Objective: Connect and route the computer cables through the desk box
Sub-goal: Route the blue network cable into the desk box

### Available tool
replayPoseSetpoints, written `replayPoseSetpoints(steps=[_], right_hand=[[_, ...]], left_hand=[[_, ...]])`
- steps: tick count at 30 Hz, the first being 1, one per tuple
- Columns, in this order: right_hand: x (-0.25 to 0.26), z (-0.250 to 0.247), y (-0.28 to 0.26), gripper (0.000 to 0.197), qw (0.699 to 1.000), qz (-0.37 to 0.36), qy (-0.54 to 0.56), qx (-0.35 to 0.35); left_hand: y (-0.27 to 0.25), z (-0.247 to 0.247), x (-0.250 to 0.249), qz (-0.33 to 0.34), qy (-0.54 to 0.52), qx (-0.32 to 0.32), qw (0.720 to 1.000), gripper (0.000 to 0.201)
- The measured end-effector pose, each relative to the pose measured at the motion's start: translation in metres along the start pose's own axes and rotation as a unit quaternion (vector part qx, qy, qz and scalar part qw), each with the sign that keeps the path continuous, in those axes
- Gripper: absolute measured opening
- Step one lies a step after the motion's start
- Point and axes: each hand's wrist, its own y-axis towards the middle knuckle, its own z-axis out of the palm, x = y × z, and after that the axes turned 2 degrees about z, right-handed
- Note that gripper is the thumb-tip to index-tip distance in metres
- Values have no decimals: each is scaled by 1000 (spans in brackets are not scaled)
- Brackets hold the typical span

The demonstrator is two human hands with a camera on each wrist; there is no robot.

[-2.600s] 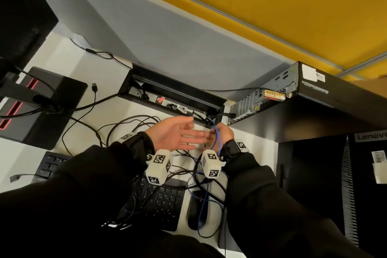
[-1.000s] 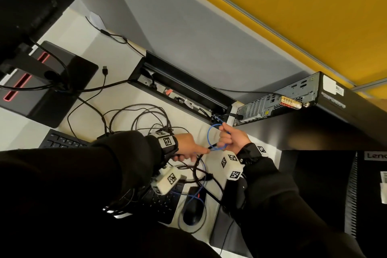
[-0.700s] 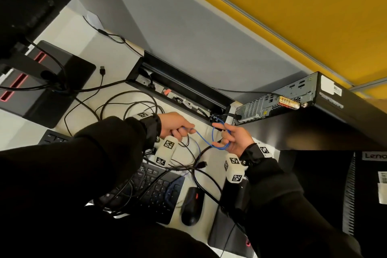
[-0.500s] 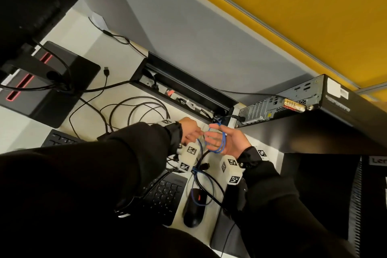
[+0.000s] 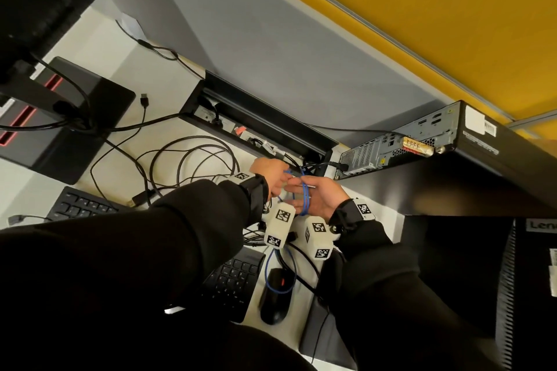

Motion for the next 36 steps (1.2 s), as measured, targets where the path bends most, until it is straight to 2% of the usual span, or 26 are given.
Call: replayPoseSetpoints(steps=[2,6,9,11,13,16,19,22,26,29,30,32,34,36], right_hand=[[-2,3,2,33,1000,2,7,-4],[-6,4,7,32,999,-17,40,-32],[-9,6,6,19,997,-32,47,-57],[-11,7,9,12,996,-34,29,-81],[-12,8,9,11,996,-28,-6,-86],[-13,7,7,19,995,-20,-54,-84],[-14,5,2,33,996,-28,-70,-56],[-10,2,0,27,999,-28,-22,-30],[-4,7,0,22,999,-5,42,13],[-1,11,2,21,993,-7,113,-24],[-1,11,4,20,988,-19,144,-42],[-1,7,8,19,983,-33,171,-57],[-4,6,12,22,981,-38,188,-42],[-4,7,15,25,974,-52,213,-49]], left_hand=[[-4,1,10,25,21,-19,999,18],[-20,5,24,71,116,92,986,15],[-26,3,30,106,212,187,953,41],[-29,1,37,69,227,235,943,52],[-34,-3,37,61,275,242,929,57],[-32,-9,33,125,348,213,904,50],[-32,-8,23,75,299,222,925,36],[-31,-4,21,77,283,228,928,36],[-31,-3,26,65,214,215,951,39],[-31,-8,42,76,145,174,971,75],[-32,-11,46,88,116,149,978,74],[-34,-21,51,108,62,126,984,50],[-34,-32,55,105,63,166,978,26],[-38,-37,60,73,98,222,967,24]])
